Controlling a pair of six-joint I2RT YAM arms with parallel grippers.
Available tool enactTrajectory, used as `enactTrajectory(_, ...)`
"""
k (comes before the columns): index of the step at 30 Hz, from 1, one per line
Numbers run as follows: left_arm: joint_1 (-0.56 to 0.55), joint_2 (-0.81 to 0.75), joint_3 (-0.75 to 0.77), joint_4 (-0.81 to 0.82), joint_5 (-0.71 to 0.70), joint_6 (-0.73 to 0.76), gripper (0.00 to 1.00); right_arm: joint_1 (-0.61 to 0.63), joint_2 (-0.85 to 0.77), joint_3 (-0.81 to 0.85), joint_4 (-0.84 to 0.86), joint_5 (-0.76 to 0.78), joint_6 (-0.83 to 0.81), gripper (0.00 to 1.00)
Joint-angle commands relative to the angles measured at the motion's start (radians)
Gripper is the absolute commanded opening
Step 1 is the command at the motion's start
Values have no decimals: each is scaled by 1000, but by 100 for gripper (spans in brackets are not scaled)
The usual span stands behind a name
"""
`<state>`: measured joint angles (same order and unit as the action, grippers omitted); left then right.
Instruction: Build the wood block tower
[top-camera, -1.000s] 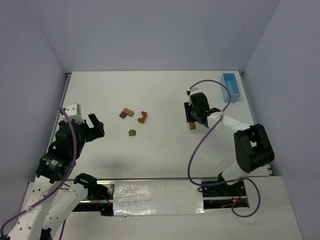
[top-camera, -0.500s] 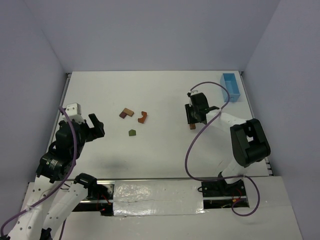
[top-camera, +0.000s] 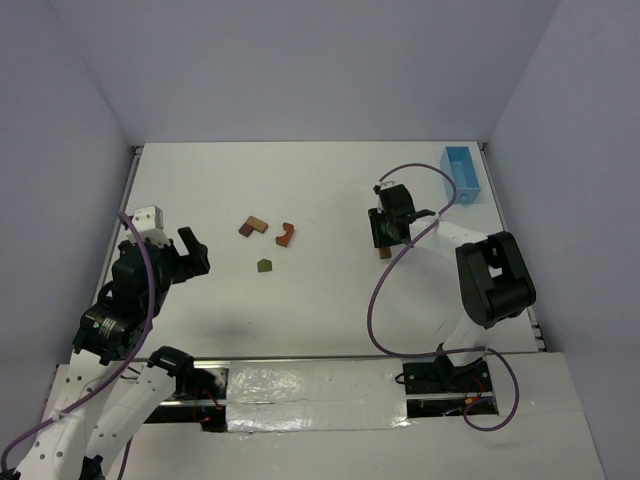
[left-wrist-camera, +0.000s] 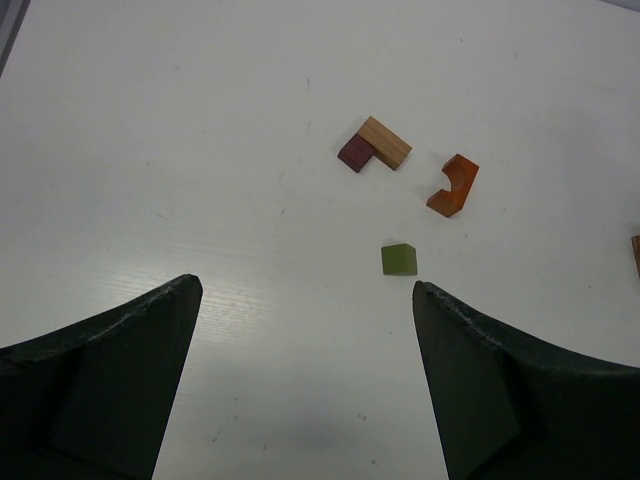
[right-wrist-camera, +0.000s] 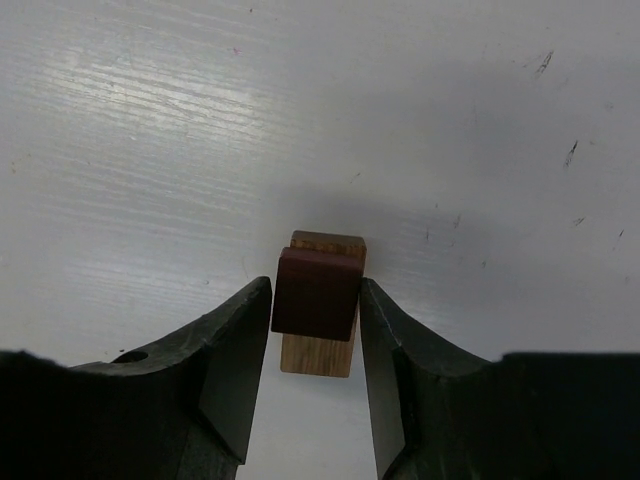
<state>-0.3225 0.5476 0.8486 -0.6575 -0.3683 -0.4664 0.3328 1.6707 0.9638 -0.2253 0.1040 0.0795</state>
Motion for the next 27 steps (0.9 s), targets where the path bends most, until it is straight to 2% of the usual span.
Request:
enactTrajectory(1,-6,-2,0,42,3,28,99,-9,11,42,-8,22,-7,50)
enactTrajectory(6,-6,-1,-2,44,5,29,100,-9,11,39,-11,25,-6,58)
enactTrajectory(9,-7,0,-2,42,5,28,99,-9,8,39,-9,25,-4,57)
enactTrajectory(12,-7,-2,-2,42,5,29,100,-9,4,33,-9,28,-3,50)
enactTrajectory(17,-7,-1,-2,44,5,29,100,-9,-6,27,-5,29,-1,45)
enactTrajectory(27,-7,-3,-2,42,5,29,100,-9,-3,35,-5,28,5,45)
